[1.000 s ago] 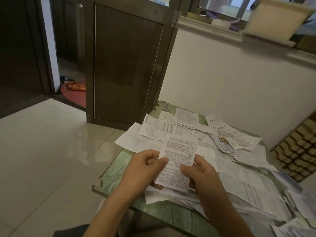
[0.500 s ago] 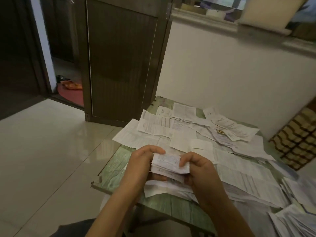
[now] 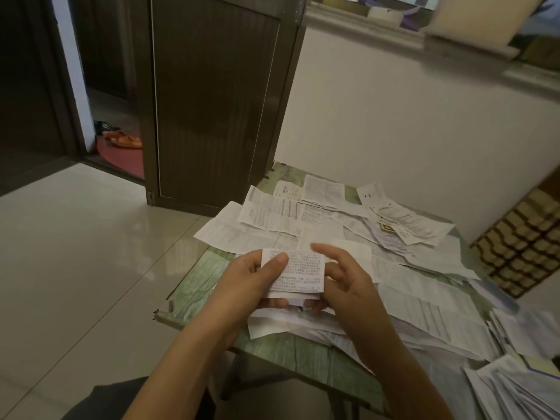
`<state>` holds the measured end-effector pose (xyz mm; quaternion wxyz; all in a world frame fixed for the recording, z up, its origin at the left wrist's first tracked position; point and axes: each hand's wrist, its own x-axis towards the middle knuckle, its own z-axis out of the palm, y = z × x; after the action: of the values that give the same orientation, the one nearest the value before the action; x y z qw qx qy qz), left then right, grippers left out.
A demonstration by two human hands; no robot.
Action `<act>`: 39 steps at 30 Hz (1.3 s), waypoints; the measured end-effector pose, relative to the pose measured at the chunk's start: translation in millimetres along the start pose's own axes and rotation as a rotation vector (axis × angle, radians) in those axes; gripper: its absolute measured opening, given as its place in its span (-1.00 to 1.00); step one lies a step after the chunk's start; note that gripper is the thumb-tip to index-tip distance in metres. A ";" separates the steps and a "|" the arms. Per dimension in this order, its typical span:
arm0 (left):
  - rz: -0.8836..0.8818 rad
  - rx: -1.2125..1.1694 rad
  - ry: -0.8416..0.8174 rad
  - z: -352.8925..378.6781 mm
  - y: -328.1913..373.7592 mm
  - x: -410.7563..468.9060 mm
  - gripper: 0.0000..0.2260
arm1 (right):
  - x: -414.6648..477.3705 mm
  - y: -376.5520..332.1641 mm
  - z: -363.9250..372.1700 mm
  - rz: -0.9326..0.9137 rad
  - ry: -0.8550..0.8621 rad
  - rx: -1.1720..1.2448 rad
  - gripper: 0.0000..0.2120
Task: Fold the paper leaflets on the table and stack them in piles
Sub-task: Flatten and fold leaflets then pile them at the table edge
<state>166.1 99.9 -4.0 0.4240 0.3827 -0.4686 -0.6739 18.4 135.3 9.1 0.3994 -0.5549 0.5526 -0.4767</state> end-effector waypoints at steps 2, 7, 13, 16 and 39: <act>-0.013 0.008 -0.013 0.8 0.2 0.5 -0.80 | 0.6 0.7 0.1 0.035 -0.036 -0.034 -0.85; -0.021 0.041 -0.060 5.7 -3.9 -0.8 -0.81 | -2.5 8.4 8.2 0.030 0.115 -0.049 -0.94; 0.033 0.010 -0.023 9.3 -7.4 0.0 -0.87 | -5.9 11.2 14.5 0.056 0.101 0.073 -0.73; 0.065 -0.012 -0.002 10.7 -9.3 1.1 -0.86 | -2.3 10.0 14.6 0.094 0.088 0.134 -0.70; -0.064 -0.027 0.136 17.8 -22.2 1.3 -0.83 | -1.8 18.9 5.0 0.101 0.099 0.103 -0.82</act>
<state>144.7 108.7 -20.6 0.4380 0.4368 -0.4171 -0.6658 19.0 135.4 -10.5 0.4231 -0.4809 0.5736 -0.5106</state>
